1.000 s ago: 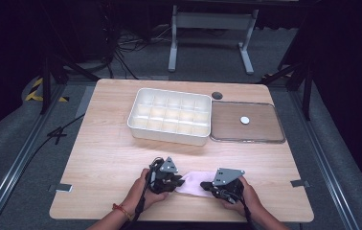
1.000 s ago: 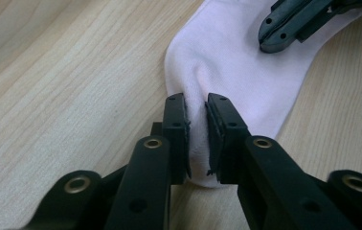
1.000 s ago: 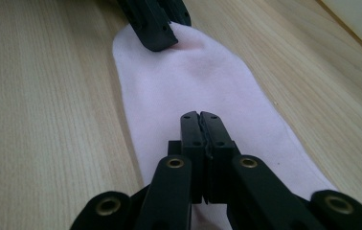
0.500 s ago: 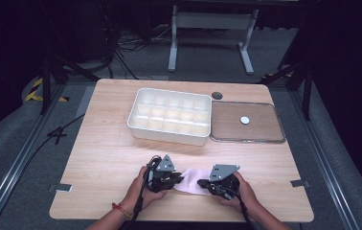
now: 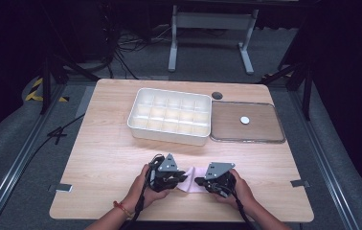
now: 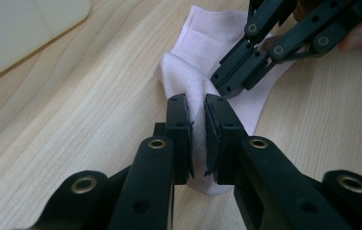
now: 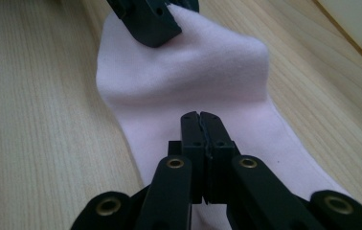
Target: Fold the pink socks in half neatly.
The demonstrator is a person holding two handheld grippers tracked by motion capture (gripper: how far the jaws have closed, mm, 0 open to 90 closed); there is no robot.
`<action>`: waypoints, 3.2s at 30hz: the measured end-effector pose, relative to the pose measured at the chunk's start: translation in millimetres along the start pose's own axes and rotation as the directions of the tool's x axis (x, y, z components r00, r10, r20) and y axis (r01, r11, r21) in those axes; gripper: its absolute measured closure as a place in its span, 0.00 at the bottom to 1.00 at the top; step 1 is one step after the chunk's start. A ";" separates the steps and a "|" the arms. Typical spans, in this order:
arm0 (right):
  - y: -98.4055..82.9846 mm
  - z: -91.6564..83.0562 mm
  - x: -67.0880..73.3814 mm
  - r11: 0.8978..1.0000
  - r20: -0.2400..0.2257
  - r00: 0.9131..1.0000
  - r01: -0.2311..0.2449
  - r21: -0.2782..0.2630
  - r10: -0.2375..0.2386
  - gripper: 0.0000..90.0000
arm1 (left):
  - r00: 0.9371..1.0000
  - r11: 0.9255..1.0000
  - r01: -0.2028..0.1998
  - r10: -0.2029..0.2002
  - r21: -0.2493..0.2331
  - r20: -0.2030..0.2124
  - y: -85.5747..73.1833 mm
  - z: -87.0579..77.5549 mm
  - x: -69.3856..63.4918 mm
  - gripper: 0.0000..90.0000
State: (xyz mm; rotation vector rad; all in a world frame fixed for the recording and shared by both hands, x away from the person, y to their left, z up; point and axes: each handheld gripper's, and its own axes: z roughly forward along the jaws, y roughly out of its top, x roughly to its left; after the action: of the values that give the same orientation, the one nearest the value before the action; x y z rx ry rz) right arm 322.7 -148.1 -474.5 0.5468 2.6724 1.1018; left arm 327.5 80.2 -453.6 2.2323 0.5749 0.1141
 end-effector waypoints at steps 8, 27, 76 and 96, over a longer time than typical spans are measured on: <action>-0.1 1.1 -1.1 1.000 -0.006 1.000 -0.011 -0.010 0.011 1.00 | 1.000 1.000 -0.010 0.010 -0.003 -0.001 6.1 5.9 -0.8 0.89; -24.2 -52.4 -33.8 0.994 0.138 0.985 -0.097 -0.048 0.103 0.83 | 0.999 0.999 -0.030 0.031 0.022 -0.039 11.4 9.7 -2.5 0.88; -35.6 -37.2 -43.2 0.988 0.091 0.984 -0.153 0.007 0.152 0.80 | 0.997 0.997 -0.078 0.078 -0.003 -0.021 51.9 44.5 -21.9 0.78; -37.0 -37.1 -44.9 0.986 0.086 0.982 -0.166 -0.001 0.166 0.80 | 0.988 0.987 -0.149 0.146 0.067 0.044 15.9 31.7 -23.9 0.89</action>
State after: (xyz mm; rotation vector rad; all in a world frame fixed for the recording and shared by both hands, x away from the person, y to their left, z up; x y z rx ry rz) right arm 342.1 -214.2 -472.9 0.8123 2.5957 1.0860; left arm 320.4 38.6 -460.6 2.3392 0.3974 0.1280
